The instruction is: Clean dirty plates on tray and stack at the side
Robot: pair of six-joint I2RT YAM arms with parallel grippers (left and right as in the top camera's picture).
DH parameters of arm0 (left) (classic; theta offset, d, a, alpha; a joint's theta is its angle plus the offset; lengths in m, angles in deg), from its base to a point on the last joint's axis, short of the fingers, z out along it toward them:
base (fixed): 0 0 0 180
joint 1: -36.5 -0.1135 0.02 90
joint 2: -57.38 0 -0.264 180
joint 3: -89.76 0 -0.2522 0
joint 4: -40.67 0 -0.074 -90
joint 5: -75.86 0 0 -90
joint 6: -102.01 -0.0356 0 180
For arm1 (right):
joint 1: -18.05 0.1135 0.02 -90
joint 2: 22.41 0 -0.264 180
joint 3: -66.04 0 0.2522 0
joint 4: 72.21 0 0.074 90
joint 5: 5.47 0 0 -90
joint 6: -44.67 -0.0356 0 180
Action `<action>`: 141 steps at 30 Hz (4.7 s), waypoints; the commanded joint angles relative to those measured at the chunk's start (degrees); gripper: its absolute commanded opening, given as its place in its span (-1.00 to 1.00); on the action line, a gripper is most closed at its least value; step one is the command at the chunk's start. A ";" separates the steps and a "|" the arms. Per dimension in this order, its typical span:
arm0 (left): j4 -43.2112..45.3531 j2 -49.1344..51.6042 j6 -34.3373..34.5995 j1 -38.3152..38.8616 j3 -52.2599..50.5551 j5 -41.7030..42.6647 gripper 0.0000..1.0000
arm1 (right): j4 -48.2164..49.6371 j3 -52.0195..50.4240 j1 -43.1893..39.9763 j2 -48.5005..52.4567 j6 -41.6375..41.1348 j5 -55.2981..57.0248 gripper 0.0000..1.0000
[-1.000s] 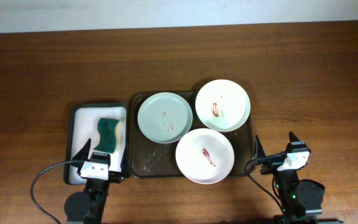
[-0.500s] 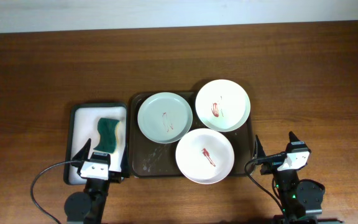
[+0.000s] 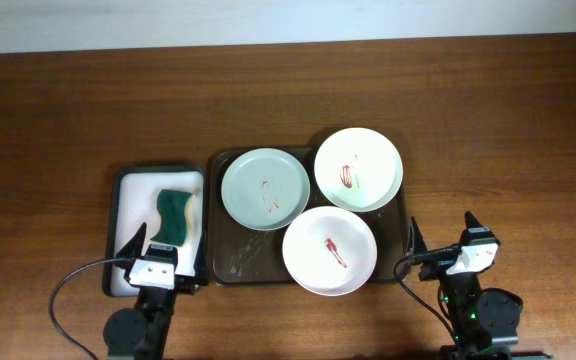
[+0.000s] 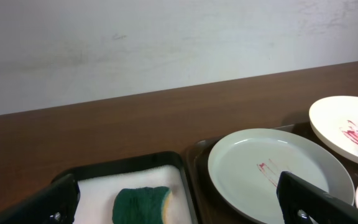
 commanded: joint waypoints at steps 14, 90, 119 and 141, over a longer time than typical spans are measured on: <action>-20.76 12.35 5.62 0.26 15.93 -7.13 0.99 | -20.20 12.72 -0.04 5.14 -5.49 -1.86 0.97; -38.29 92.54 11.85 -6.21 55.43 0.48 -0.98 | -34.53 51.47 9.68 96.26 -11.67 -22.53 -0.03; -41.03 78.73 14.78 -6.21 57.55 5.01 -1.00 | -32.24 49.11 14.19 96.28 -18.95 -19.32 -0.92; -20.79 74.82 14.16 -6.21 57.55 -3.04 -1.00 | -31.78 49.11 14.16 96.28 -18.95 -19.30 -0.92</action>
